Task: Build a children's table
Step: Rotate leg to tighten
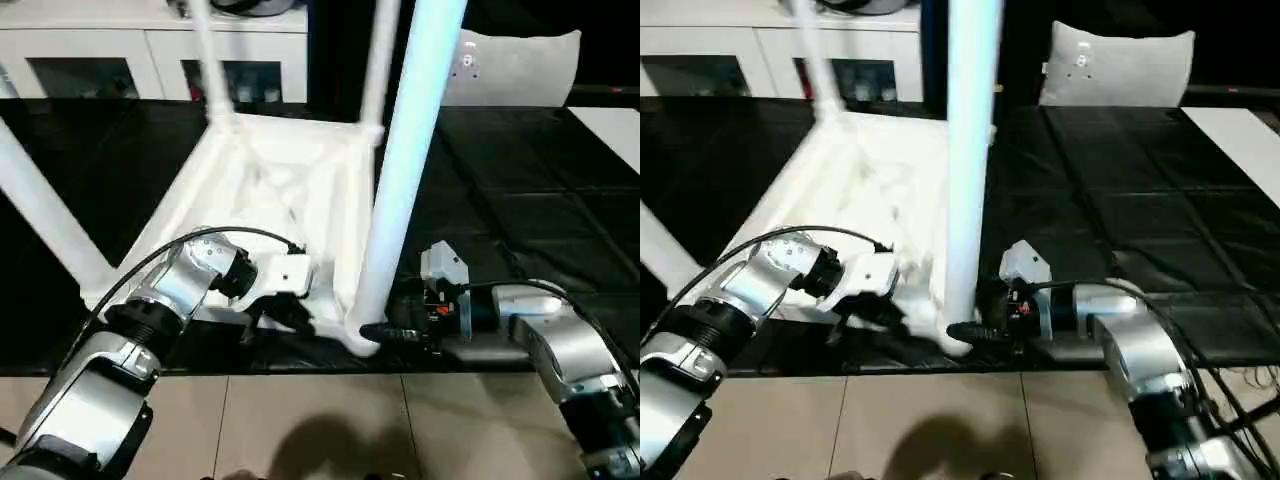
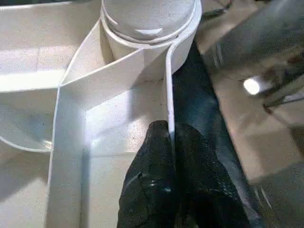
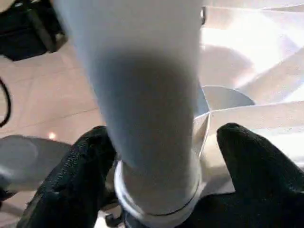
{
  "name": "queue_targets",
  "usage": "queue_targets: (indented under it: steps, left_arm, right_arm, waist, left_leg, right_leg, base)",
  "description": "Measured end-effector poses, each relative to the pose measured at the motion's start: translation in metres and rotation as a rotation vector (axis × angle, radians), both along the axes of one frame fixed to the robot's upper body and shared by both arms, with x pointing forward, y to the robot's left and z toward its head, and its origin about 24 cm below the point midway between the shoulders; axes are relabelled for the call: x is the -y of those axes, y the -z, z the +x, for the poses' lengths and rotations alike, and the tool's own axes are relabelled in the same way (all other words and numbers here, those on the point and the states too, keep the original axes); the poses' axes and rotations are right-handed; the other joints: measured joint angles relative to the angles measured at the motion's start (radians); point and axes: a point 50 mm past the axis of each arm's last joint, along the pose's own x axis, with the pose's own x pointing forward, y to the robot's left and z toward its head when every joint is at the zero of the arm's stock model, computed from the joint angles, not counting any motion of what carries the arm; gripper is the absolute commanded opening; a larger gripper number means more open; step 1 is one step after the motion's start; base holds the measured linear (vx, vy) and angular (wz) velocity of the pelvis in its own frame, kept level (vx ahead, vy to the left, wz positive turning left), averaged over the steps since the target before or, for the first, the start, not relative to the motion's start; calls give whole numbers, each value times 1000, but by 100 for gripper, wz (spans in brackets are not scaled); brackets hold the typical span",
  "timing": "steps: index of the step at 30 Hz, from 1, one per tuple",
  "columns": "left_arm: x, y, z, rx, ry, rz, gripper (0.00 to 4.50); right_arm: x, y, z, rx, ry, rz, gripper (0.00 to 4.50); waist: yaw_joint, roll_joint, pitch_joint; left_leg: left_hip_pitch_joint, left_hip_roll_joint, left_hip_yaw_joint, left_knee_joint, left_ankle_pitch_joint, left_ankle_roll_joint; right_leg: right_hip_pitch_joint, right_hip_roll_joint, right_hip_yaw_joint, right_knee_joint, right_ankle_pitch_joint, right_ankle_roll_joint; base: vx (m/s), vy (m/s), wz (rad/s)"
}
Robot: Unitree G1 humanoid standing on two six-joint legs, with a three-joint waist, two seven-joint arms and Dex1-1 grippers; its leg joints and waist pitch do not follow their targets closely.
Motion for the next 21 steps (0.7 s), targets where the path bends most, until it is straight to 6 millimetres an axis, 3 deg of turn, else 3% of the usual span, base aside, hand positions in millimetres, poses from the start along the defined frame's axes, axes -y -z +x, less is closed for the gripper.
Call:
queue_targets:
  steps: [14,21]
  left_arm:
    - [4,-2,0,9,47,8,0]
    - [3,-2,1,3,40,10,0]
  right_arm:
    - [-8,1,-1,-56,-111,2,219]
    - [-8,1,-1,-74,-106,6,203]
  waist:
    - [15,-2,0]
    - [15,-2,0]
  left_leg:
    - [0,1,1,0,0,0]
    - [0,1,2,0,0,0]
  right_leg:
    - [0,0,1,0,0,0]
    - [0,0,1,0,0,0]
  base:
    - [0,0,0]
    - [0,0,0]
